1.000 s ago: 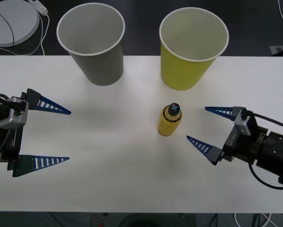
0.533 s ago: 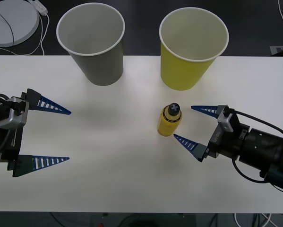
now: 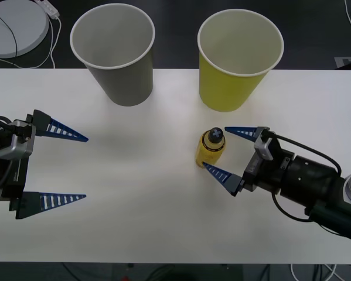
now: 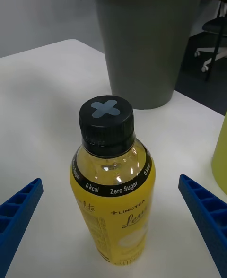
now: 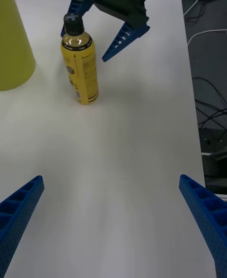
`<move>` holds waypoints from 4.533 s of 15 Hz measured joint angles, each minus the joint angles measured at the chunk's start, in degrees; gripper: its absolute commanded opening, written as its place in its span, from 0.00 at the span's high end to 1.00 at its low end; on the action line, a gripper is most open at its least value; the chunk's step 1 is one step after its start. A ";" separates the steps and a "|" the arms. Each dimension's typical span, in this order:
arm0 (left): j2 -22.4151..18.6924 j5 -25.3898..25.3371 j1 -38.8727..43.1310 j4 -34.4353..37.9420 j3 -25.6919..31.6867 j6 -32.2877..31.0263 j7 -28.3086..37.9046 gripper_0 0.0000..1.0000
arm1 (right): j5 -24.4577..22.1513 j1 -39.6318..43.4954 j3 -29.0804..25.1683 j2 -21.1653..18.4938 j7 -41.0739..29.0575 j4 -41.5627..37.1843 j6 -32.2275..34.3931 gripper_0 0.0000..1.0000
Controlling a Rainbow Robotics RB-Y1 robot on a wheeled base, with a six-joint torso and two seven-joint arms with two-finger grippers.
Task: Put the can into the green bin and the plastic bottle into the gray bin
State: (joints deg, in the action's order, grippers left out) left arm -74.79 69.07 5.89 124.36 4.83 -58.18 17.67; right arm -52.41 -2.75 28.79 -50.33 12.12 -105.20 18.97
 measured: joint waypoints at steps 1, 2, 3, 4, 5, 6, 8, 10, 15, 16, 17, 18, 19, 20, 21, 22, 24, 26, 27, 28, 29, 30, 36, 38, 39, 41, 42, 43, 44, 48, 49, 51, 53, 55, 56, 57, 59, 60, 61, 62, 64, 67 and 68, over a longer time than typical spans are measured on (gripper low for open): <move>0.00 0.00 0.00 0.00 0.00 0.00 0.00 0.00 | -0.05 -0.36 0.53 0.15 -0.05 0.00 -0.78 0.00; 0.00 0.00 0.00 0.00 0.00 0.00 0.00 0.00 | -0.06 -0.90 1.20 0.29 -0.13 0.00 -1.71 0.00; 0.00 0.00 0.00 0.00 0.00 0.00 0.00 0.00 | -0.09 -1.43 1.80 0.46 -0.15 0.00 -2.79 0.00; 0.00 0.00 0.00 0.00 0.00 0.00 0.00 0.00 | -0.19 -1.93 2.34 0.60 -0.18 0.05 -3.82 0.00; 0.00 0.00 0.00 0.00 0.00 0.00 0.00 0.00 | -0.30 -2.56 2.87 0.77 -0.29 0.39 -4.44 0.00; 0.00 0.00 0.00 0.00 0.00 0.00 0.00 0.00 | -0.32 -3.36 3.39 1.08 -0.39 1.10 -4.61 0.00; 0.00 0.00 0.00 0.00 0.00 0.00 0.00 0.00 | -0.29 -4.75 3.91 1.94 -0.17 3.00 -4.65 0.00; 0.00 0.00 0.00 0.00 0.00 0.00 0.00 0.00 | -0.32 -5.81 4.49 2.52 -0.15 4.20 -4.65 0.00; 0.00 0.00 0.00 0.00 0.00 0.00 0.00 0.00 | -0.37 -6.12 4.95 2.87 0.10 4.42 -3.78 0.00; 0.00 0.00 0.00 0.00 0.00 0.00 0.00 0.00 | -0.38 -6.12 4.96 2.87 0.14 4.42 -3.36 0.00; 0.00 0.00 0.00 0.00 0.00 0.00 0.00 0.00 | -0.37 -6.12 4.96 2.87 0.11 4.35 -2.98 0.06; 0.00 0.00 0.00 0.00 0.00 0.00 0.00 0.00 | -0.38 -6.12 4.96 2.87 0.10 4.23 -2.60 0.32; 0.00 0.00 0.00 0.00 0.00 0.00 0.00 0.00 | -0.36 -6.12 4.94 2.91 0.12 4.16 -2.35 0.78; 0.00 0.00 0.00 0.00 0.00 0.00 0.00 0.00 | -0.32 -6.13 4.89 2.95 0.16 4.15 -2.20 1.00; 0.00 0.00 0.00 0.00 0.00 0.00 0.00 0.00 | -0.15 -6.13 4.88 3.00 0.17 4.15 -2.07 1.00; 0.00 0.00 0.00 0.00 0.00 0.00 0.00 0.00 | 0.04 -6.13 4.88 3.11 0.20 4.11 -1.90 1.00; 0.00 0.00 0.00 0.00 0.00 0.00 0.00 0.00 | 0.09 -6.18 4.88 3.30 0.26 4.05 -1.68 1.00; 0.00 0.00 0.00 0.00 0.00 0.00 0.00 0.00 | 0.09 -6.18 4.90 3.31 0.37 4.05 -1.67 1.00; 0.00 0.00 0.00 0.00 0.00 0.00 0.00 0.00 | 0.09 -6.14 4.92 3.31 0.42 4.05 -1.67 1.00; 0.00 0.00 0.00 0.00 0.00 0.00 0.00 0.00 | 0.09 -6.14 4.89 3.31 0.50 4.05 -1.67 1.00; 0.00 0.00 0.00 0.00 0.00 0.00 0.00 0.00 | 0.08 -6.14 4.88 3.32 0.59 4.05 -1.67 1.00; 0.00 0.00 0.00 0.00 0.00 0.00 0.00 0.00 | 0.06 -6.14 4.88 3.32 0.63 4.05 -1.64 1.00; 0.00 0.00 0.00 0.00 0.00 0.00 0.00 0.00 | 0.65 -5.93 4.88 1.94 0.74 2.11 -1.51 1.00; 0.00 0.00 0.00 0.00 0.00 0.00 0.00 0.00 | 0.80 -5.87 4.88 1.05 0.46 1.11 -1.55 1.00; 0.00 0.00 0.00 0.00 0.00 0.00 0.00 0.00 | 0.83 -5.87 4.87 0.52 0.30 0.62 -1.66 1.00; 0.00 0.00 0.00 0.00 0.00 0.00 0.00 0.00 | 0.89 -5.87 4.87 -0.68 -0.21 -0.61 -2.16 1.00; 0.00 0.00 0.00 0.00 0.00 0.00 0.00 0.00 | 0.93 -5.86 4.87 -1.33 -0.55 -1.19 -2.27 1.00; 0.00 0.00 0.00 0.00 0.00 0.00 0.00 0.00 | 1.16 -5.86 4.87 -2.12 -0.92 -1.84 -2.33 1.00; 0.00 0.00 0.00 0.00 0.00 0.00 0.00 0.00 | 1.62 -5.86 4.87 -2.99 -1.25 -2.57 -2.37 1.00; 0.00 0.00 0.00 0.00 0.00 0.00 0.00 0.00 | 3.63 -5.91 4.87 -6.89 -2.73 -5.81 -2.80 1.00; 0.00 0.01 0.00 0.00 0.00 0.00 0.00 0.00 | 4.32 -5.87 4.87 -8.10 -3.16 -6.88 -3.09 1.00; 0.00 0.01 0.00 0.00 0.00 0.00 0.00 0.00 | 5.62 -5.88 4.94 -10.76 -4.04 -9.26 -4.17 1.00; 0.00 0.01 0.00 0.00 0.00 0.00 0.00 0.00 | 7.59 -5.93 4.89 -13.60 -4.86 -11.70 -5.53 1.00; 0.00 0.01 0.00 0.00 0.00 0.00 0.00 0.00 | 9.71 -5.94 4.87 -16.47 -5.40 -14.11 -7.14 1.00; 0.00 0.01 0.00 0.00 0.00 0.00 0.00 0.00 | 11.01 -5.94 4.84 -18.20 -5.67 -15.59 -8.37 1.00; 0.00 0.01 0.00 0.00 0.00 0.00 0.00 0.00 | 12.34 -5.94 4.79 -19.78 -5.89 -16.88 -9.36 1.00; 0.00 0.01 0.00 0.00 0.00 0.00 0.00 0.00 | 15.19 -5.94 4.33 -22.55 -6.38 -19.08 -10.87 1.00; 0.00 0.01 0.00 0.00 0.00 0.00 0.00 0.00 | 16.39 -5.94 3.87 -23.66 -6.67 -19.89 -11.33 1.00; 0.00 0.01 0.00 0.00 0.00 0.00 0.00 0.00 | 17.42 -5.94 3.29 -24.71 -6.95 -20.60 -11.79 1.00; 0.00 0.01 0.00 0.00 0.00 0.00 0.00 0.00 | 18.15 -5.94 2.63 -25.76 -7.25 -21.23 -12.16 1.00; 0.00 0.01 0.00 0.00 0.00 0.00 0.00 0.00 | 19.01 -5.90 1.53 -27.73 -8.72 -22.33 -12.56 1.00; 0.00 0.01 0.00 0.00 0.00 0.00 0.00 0.00 | 19.07 -6.49 0.57 -30.27 -14.34 -24.73 -12.90 1.00; 0.00 0.01 0.00 0.00 0.00 0.00 0.00 0.00 | 19.05 -6.90 0.46 -31.13 -16.28 -25.65 -13.18 1.00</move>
State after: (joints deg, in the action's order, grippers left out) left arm -74.79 69.08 5.89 124.36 4.83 -58.18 17.67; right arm -33.35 -9.65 29.25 -81.46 -4.16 -130.85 5.79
